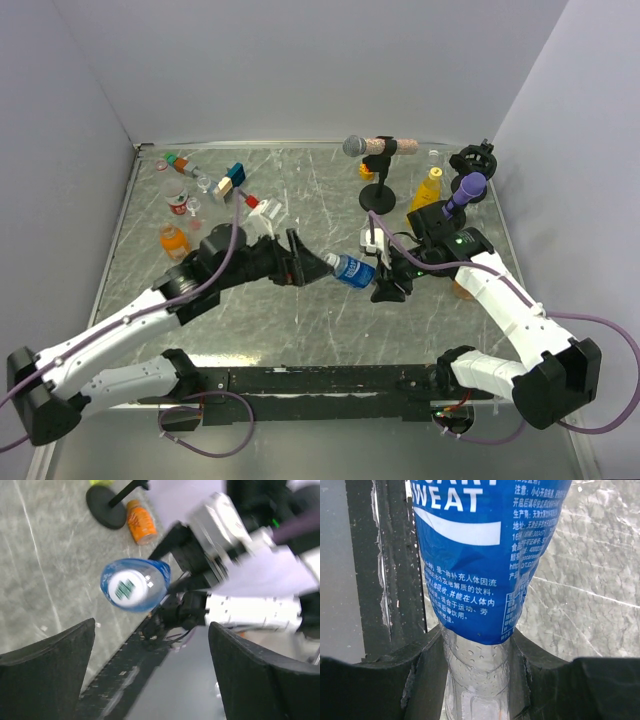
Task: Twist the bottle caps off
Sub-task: Unscrew the bottle cap from the plastic bottle.
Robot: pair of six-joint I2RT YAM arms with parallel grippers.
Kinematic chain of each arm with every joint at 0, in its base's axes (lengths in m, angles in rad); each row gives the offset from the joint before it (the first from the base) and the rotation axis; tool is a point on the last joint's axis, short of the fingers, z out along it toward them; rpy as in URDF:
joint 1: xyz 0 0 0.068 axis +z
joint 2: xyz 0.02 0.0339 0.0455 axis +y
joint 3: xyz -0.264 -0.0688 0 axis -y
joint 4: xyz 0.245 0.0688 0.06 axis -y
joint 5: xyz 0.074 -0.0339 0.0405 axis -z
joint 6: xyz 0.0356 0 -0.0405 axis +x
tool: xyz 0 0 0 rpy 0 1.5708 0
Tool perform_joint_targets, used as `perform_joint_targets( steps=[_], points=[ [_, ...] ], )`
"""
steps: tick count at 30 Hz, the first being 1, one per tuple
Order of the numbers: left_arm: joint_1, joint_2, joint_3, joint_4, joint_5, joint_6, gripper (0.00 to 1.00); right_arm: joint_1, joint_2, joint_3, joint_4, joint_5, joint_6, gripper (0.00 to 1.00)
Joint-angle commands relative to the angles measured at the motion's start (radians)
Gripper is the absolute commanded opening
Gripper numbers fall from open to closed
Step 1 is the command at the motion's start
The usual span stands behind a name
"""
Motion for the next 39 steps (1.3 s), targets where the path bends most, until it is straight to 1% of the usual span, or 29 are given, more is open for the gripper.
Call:
perform_joint_targets(
  steps=[1,4,8,11,13,14,19,22,23,26,32,35,39],
  points=[
    [-0.002,-0.156,-0.054,0.056,0.058,0.257,0.97,-0.004,-0.023,-0.002,-0.025,-0.051,-0.05,0.32],
    [-0.003,-0.25,-0.1,0.054,0.101,0.418,0.97,0.0,-0.029,-0.017,-0.049,-0.08,-0.098,0.32],
    [-0.003,-0.345,-0.152,0.045,0.196,0.624,0.97,0.005,-0.033,-0.065,-0.057,-0.135,-0.168,0.33],
    [-0.002,-0.399,-0.181,0.062,0.277,0.746,0.96,0.005,-0.049,-0.114,-0.039,-0.189,-0.21,0.33],
    [-0.002,-0.403,-0.185,0.064,0.322,0.803,0.97,0.005,-0.061,-0.14,-0.037,-0.209,-0.242,0.33],
    [-0.002,-0.396,-0.179,0.065,0.343,0.816,0.97,0.003,-0.072,-0.147,-0.033,-0.212,-0.245,0.33],
    [-0.002,-0.23,-0.116,0.067,0.487,0.82,0.97,0.005,-0.095,-0.178,-0.01,-0.217,-0.245,0.33],
    [-0.002,-0.134,-0.077,0.057,0.529,0.823,0.99,0.005,-0.102,-0.19,0.01,-0.199,-0.238,0.33],
    [-0.002,-0.109,-0.071,0.062,0.54,0.828,0.98,0.005,-0.104,-0.192,0.009,-0.194,-0.238,0.33],
    [-0.002,-0.083,-0.073,0.102,0.538,0.831,0.96,0.005,-0.107,-0.195,0.009,-0.198,-0.242,0.33],
    [-0.002,-0.1,-0.096,0.191,0.498,0.822,0.94,0.005,-0.102,-0.194,0.003,-0.202,-0.248,0.33],
    [-0.002,-0.078,-0.094,0.191,0.488,0.82,0.91,0.005,-0.098,-0.189,-0.003,-0.211,-0.251,0.33],
    [-0.002,-0.035,-0.1,0.221,0.494,0.819,0.91,0.007,-0.09,-0.186,-0.014,-0.225,-0.256,0.33]
  ],
)
